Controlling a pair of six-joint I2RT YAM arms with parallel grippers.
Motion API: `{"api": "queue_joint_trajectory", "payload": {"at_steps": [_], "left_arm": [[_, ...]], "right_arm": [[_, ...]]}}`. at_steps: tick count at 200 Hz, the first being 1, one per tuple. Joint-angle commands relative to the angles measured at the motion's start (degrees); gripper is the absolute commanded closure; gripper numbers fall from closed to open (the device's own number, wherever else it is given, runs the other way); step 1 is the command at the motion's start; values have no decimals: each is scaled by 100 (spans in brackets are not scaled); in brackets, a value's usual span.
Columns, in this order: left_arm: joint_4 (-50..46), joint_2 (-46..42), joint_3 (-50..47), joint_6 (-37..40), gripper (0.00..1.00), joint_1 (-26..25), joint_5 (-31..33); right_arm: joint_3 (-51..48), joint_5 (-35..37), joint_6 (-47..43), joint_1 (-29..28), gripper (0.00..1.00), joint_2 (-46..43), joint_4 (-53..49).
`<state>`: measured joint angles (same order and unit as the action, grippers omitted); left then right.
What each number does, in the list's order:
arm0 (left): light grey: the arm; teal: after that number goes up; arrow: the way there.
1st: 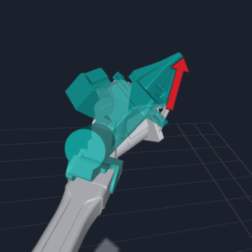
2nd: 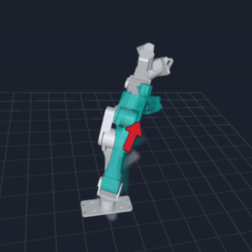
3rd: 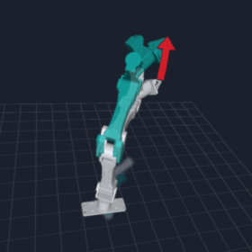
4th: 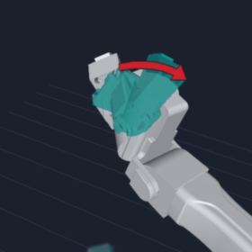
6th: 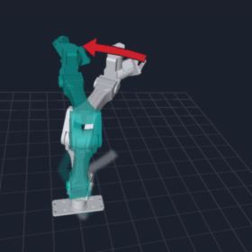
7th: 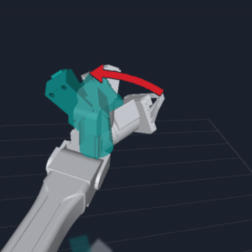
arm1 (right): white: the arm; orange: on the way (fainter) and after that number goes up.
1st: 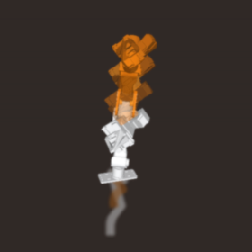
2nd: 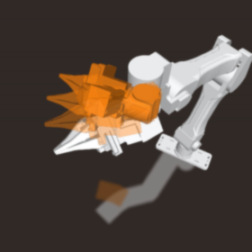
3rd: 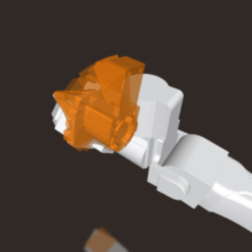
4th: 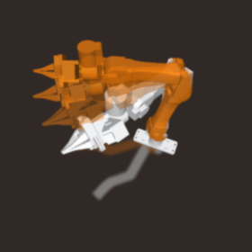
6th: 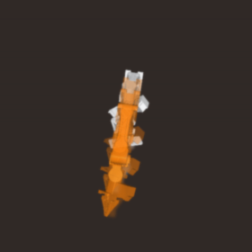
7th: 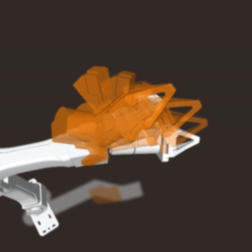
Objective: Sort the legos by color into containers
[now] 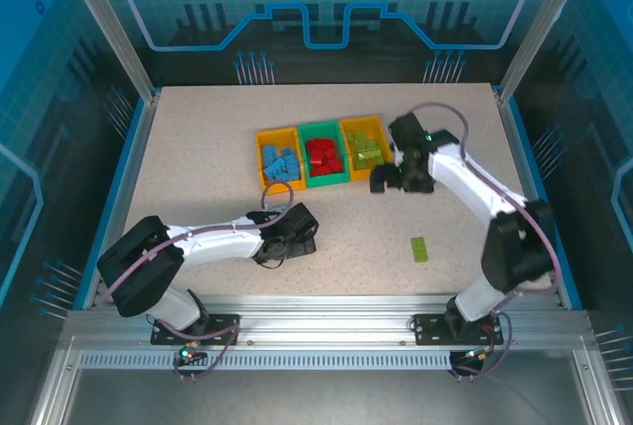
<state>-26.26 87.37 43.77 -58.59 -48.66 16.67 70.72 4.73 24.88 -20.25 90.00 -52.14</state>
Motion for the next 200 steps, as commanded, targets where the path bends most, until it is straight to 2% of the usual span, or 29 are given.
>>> {"api": "queue_joint_trajectory", "payload": {"at_steps": [1,41,91,110,132,153,187,200], "left_arm": [[94,150,96,-65,1,-47,-108],[201,225,121,-18,1,-73,-171],[139,163,90,-4,1,-77,-147],[132,122,52,-21,1,-73,-129],[118,97,9,-40,1,-77,-119],[138,148,26,-42,1,-73,-134],[119,253,153,2,1,-80,-163],[78,257,190,9,1,-73,-146]], "right_arm": [[-1177,33,482,-22,7,-459,-23],[-2473,272,1068,-32,8,-1157,149],[-2669,33,1130,24,9,-414,598],[-2664,46,1051,18,20,-130,719],[-2564,132,976,-63,45,-34,746],[-2487,73,959,-166,63,-9,796],[-2070,18,939,-398,69,215,768],[-1597,22,901,-467,71,322,694]]}}
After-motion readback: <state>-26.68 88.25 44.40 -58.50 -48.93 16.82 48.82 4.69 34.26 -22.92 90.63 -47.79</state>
